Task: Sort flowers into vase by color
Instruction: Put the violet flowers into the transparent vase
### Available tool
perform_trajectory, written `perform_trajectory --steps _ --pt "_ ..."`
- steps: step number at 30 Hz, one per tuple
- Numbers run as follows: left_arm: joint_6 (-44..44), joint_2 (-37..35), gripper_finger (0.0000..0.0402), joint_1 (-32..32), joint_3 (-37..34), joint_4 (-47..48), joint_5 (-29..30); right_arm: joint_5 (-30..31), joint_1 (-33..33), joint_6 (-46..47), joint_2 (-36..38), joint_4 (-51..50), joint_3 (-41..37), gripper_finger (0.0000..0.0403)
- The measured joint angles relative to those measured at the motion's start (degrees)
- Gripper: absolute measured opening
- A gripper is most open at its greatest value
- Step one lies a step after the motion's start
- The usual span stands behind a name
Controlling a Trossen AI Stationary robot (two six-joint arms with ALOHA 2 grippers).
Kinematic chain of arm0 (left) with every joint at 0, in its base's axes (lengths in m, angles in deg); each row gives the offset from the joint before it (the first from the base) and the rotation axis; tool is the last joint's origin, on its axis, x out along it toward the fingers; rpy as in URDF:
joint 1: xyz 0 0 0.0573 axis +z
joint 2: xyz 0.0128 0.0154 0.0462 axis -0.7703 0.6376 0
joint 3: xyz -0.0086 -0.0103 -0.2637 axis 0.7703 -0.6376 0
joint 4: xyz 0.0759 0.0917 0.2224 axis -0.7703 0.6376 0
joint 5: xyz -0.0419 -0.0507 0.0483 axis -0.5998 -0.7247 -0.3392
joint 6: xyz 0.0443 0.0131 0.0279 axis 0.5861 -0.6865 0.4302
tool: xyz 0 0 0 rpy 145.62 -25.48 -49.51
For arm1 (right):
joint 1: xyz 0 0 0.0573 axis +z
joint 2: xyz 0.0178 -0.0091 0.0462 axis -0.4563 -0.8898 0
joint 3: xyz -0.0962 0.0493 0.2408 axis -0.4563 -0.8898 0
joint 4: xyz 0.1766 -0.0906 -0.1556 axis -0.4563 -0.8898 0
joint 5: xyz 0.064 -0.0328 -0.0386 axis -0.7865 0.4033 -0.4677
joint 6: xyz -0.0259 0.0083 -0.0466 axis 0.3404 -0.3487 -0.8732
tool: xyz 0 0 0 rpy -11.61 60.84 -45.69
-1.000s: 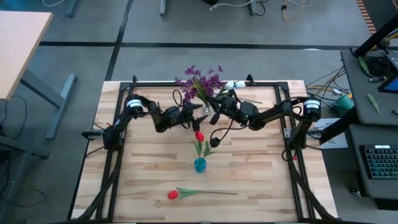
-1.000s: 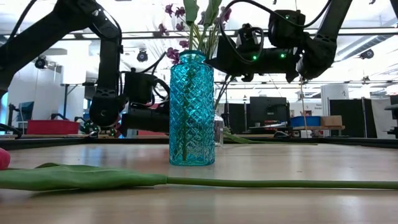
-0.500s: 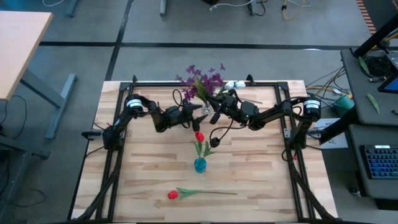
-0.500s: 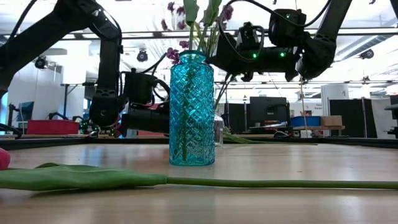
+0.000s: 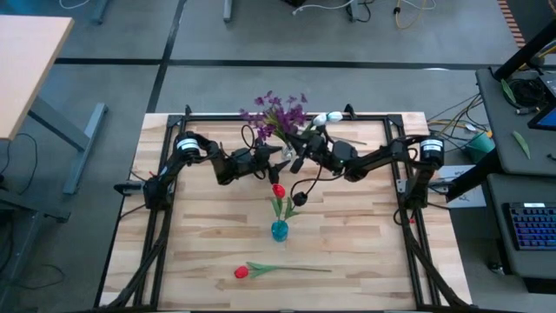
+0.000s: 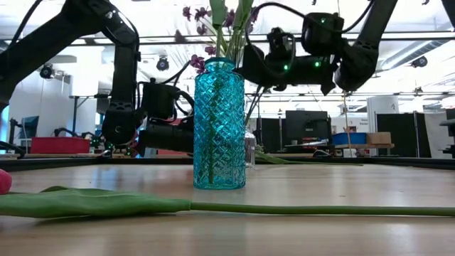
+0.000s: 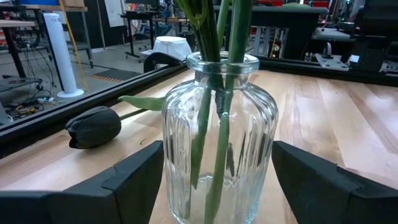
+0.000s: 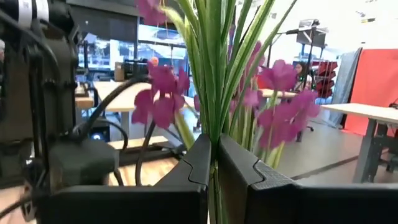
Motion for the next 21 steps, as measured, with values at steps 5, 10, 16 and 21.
perform_trajectory --steps 5,10,16,21 --pt "0.0 0.0 0.028 0.0 0.0 0.4 0.0 0.0 0.0 1.1 -2.5 1.0 0.3 0.0013" --pt "0.0 0.0 0.028 0.0 0.0 0.8 0.0 0.0 0.1 1.7 -3.7 0.6 0.3 0.0013" --pt "0.0 0.0 0.028 0.0 0.0 1.3 0.0 0.7 0.2 1.6 -3.5 0.6 0.3 0.0044" --pt "0.0 0.0 0.028 0.0 0.0 1.5 0.0 2.9 0.3 4.1 -2.1 -4.1 0.3 0.0113"
